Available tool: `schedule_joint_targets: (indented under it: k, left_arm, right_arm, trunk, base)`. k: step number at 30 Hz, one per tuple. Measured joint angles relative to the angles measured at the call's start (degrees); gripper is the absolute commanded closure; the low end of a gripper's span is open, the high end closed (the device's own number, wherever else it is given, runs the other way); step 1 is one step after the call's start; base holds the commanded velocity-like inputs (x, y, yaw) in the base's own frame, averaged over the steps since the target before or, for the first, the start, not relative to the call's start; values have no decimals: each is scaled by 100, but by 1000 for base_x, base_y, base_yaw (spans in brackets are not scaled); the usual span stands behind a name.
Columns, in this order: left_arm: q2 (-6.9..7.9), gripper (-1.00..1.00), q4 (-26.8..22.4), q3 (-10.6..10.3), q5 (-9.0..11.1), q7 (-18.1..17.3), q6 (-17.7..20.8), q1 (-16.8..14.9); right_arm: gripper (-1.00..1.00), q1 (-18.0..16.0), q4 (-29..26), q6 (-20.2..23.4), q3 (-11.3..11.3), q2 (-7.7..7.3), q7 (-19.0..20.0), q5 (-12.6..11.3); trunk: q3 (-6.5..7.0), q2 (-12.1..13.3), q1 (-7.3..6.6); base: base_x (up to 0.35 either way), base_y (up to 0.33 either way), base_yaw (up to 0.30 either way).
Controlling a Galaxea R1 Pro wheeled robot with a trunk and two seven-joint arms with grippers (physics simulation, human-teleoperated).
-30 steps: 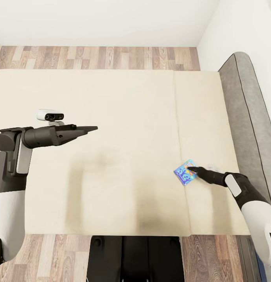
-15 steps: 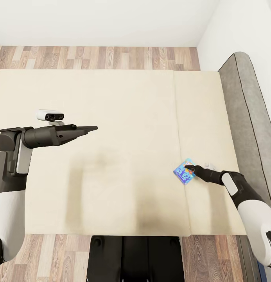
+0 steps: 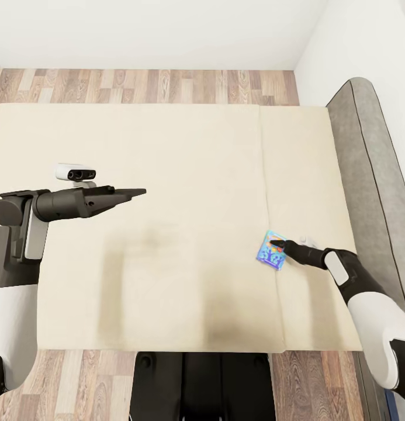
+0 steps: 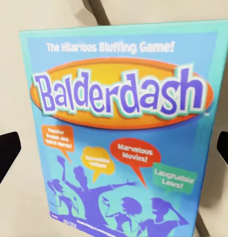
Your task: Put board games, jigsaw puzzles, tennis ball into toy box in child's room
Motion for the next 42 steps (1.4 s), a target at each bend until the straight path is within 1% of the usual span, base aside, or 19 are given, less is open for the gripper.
schedule_joint_targets:
  k: [10,19,30,36,39,42]
  left_arm:
    - [0,-100,0,0,0,0,-6,8]
    - [-1,-100,0,-2,0,0,-17,10]
    - [-5,-100,0,-1,0,0,-18,16]
    - [-8,-100,0,0,-9,0,-24,17]
    - [-9,-100,0,0,-18,1,-26,17]
    - [-9,-100,0,0,-17,0,-26,17]
  right_arm:
    - [-100,-15,-1,0,3,87,-8,10]
    - [-100,-137,0,0,0,156,-17,55]
    - [-100,-195,-1,158,15,314,-27,70]
    - [-100,-238,-3,174,18,387,-60,76]
    - [-100,-269,-5,177,18,459,-89,78]
    - [-100,-340,-7,178,18,493,-108,87]
  trunk:
    - [0,0,0]
    - [0,0,0]
    - [0,0,0]
    - [0,0,0]
    - [0,0,0]
    - [0,0,0]
  base:
    - [0,0,0]
    - [0,0,0]
    - [0,0,0]
    - [0,0,0]
    - [0,0,0]
    - [0,0,0]
